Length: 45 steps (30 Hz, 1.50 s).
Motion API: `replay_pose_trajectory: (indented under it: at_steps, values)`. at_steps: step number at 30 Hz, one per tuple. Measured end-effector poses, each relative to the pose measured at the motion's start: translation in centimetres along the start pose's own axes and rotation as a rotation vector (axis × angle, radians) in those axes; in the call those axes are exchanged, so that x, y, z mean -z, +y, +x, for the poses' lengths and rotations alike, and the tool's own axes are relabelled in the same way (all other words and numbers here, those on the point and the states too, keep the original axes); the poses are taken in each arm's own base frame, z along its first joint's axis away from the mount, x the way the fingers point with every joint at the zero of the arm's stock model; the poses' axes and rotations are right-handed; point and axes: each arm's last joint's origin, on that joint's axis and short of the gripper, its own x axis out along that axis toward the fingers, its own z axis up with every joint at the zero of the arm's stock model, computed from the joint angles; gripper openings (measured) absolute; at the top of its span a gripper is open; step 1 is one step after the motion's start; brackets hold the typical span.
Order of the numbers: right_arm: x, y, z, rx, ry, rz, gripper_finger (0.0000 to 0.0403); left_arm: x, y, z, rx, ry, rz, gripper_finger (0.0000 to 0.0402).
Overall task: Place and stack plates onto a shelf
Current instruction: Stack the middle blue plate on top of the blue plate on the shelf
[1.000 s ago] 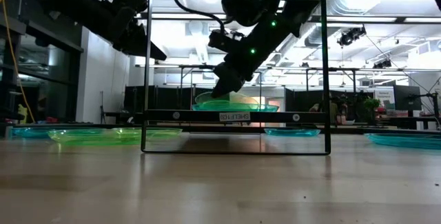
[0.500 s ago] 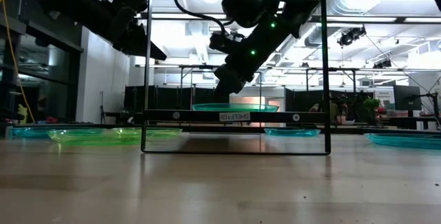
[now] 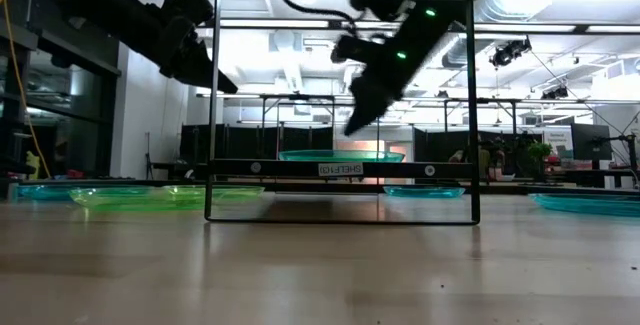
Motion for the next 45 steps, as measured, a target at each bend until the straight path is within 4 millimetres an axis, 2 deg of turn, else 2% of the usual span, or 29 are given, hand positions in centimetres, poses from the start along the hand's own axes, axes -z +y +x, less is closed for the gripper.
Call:
replay_pose_trajectory:
  at_steps: [6,9,12,16,21,24,29,34,37,41,45]
  values:
    - [5.1,-1.2,-2.5,0.044,-0.054,0.175,0.0184,0.0,0.0,0.0,0.000,-0.004,-0.003,0.0000]
    - [6.8,-1.9,-4.0,0.035,-0.193,0.286,0.0184,-0.1,0.0,0.0,0.000,-0.006,-0.001,0.0000]
    - [7.3,-2.5,-5.6,-0.014,-0.391,0.382,0.0184,-0.1,0.0,0.0,0.000,-0.007,-0.002,0.0000]
    - [6.7,-3.6,-7.4,-0.062,-0.606,0.412,0.0184,-0.2,0.0,0.0,-0.001,-0.016,-0.004,0.0000]
    - [5.1,-5.0,-8.7,-0.032,-0.700,0.408,0.0184,-0.1,0.0,0.0,-0.001,-0.014,-0.003,0.0000]
    - [4.5,-5.5,-9.0,-0.020,-0.713,0.420,0.0184,-0.1,0.0,0.0,-0.001,-0.014,-0.003,0.0000]
    - [4.8,-5.3,-8.6,-0.030,-0.663,0.399,0.0184,-0.1,0.0,0.0,-0.004,-0.014,-0.009,0.0000]
    - [4.9,-5.3,-8.5,-0.039,-0.649,0.415,0.0184,-0.2,0.4,0.0,-0.130,-0.024,-0.080,0.0003]
    - [4.9,-5.3,-8.5,-0.039,-0.645,0.414,0.0184,-0.1,0.5,-0.1,-0.183,-0.008,-0.096,0.0015]
    - [5.0,-5.2,-8.5,-0.041,-0.637,0.415,0.0184,0.6,0.3,0.4,-0.185,0.044,-0.209,0.0049]
    - [5.0,-5.4,-8.4,-0.033,-0.637,0.413,0.0184,2.6,-0.3,0.5,-0.210,0.295,-0.187,0.0090]
